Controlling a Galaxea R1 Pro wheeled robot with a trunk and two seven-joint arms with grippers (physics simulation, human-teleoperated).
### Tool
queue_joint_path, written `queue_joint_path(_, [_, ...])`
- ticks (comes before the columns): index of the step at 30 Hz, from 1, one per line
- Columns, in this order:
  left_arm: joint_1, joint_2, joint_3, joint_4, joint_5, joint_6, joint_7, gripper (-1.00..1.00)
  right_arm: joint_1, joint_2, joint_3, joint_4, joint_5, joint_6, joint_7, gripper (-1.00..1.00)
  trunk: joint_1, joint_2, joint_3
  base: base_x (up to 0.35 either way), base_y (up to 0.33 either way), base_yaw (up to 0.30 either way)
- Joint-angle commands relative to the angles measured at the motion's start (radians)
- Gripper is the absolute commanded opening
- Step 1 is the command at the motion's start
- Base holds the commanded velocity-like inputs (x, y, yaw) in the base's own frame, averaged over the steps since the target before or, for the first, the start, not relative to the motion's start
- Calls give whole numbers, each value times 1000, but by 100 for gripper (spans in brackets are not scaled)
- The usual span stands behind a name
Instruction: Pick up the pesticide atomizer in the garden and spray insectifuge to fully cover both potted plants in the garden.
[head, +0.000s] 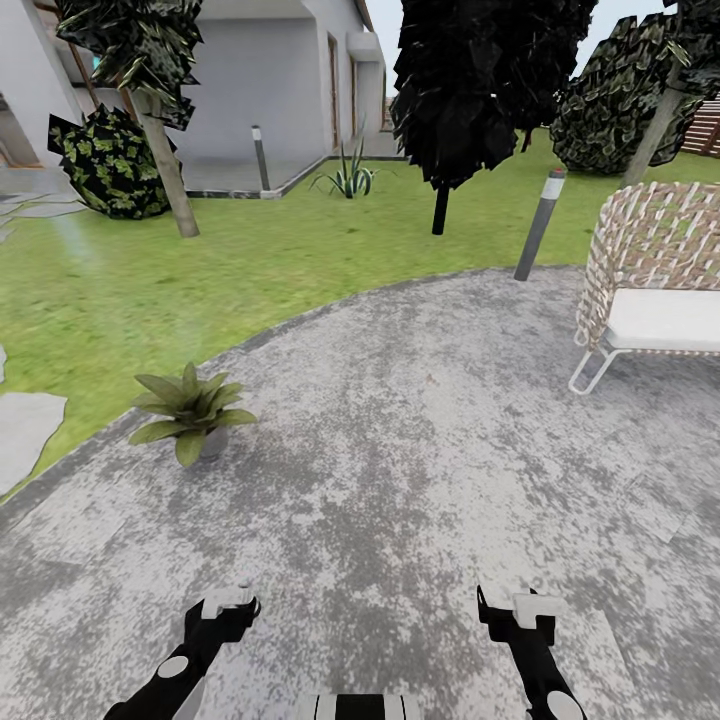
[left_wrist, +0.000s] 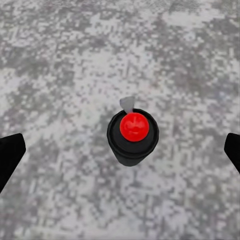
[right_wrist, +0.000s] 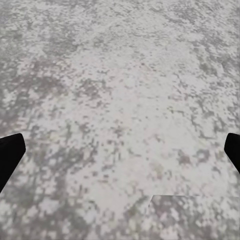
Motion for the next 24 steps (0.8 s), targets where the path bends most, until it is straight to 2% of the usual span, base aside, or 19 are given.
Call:
queue_joint_path(1, [0, 0, 0, 1, 0, -3, -1, 100, 0, 0, 1, 1, 1, -3, -4, 100, 0, 0, -1, 0, 0, 0])
queue_joint_path(9, [0, 0, 0, 1, 1, -4, 0, 100, -1, 0, 1, 1, 1, -3, -4, 100, 0, 0, -1, -21, -22, 0])
queue_joint_path(19, [0, 0, -1, 1, -6, -3, 0, 100, 0, 0, 1, 1, 1, -3, -4, 100, 0, 0, -1, -145, -209, 3])
queue_joint_path(24, [0, 0, -1, 1, -6, -3, 0, 100, 0, 0, 2, 1, 1, -3, -4, 100, 0, 0, -1, -156, -228, 160])
